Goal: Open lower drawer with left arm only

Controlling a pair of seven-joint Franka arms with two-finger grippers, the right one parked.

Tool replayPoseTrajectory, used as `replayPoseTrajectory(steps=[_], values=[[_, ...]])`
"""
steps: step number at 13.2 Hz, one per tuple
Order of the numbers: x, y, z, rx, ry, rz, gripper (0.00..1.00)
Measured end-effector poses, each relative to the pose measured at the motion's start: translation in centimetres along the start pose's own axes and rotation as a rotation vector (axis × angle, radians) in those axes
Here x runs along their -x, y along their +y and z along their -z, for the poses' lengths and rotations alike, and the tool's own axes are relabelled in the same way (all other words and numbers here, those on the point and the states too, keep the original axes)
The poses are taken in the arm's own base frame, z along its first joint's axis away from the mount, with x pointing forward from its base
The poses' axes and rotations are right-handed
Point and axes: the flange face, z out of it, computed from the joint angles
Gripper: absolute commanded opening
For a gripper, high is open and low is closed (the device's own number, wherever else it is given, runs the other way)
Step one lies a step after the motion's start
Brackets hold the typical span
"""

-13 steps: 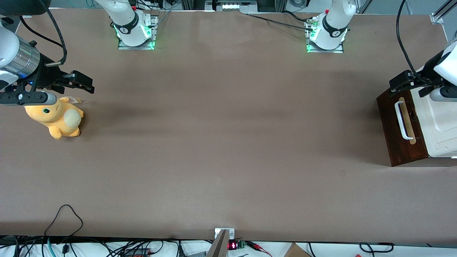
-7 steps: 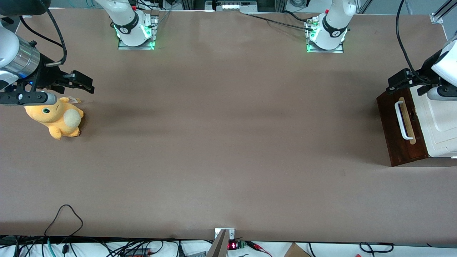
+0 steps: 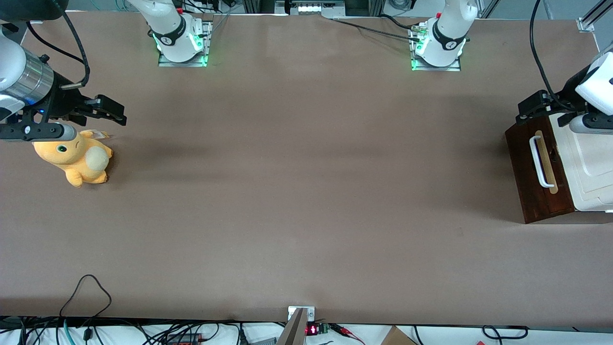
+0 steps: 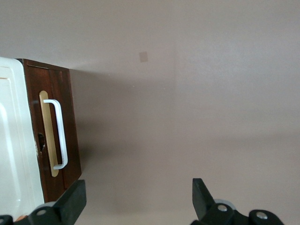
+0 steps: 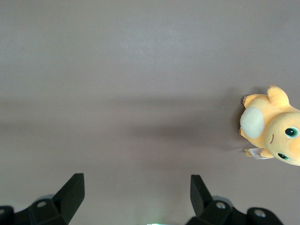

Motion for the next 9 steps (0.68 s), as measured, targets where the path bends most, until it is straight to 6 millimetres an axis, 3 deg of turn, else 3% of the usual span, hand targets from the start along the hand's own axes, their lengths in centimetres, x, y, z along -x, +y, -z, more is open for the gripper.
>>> replayPoseTrajectory(steps=[1, 5, 7, 9], values=[[-0.1, 0.9, -0.3, -0.062, -0.008, -0.009, 1.0], [0.3, 8.7, -3.7, -0.309, -0.053, 0.076, 1.0], [0.9, 11.4, -7.4, -0.443, -0.068, 0.154, 1.0], [1.8, 13.3, -12.5, -0.595, -0.075, 0.218, 1.0]])
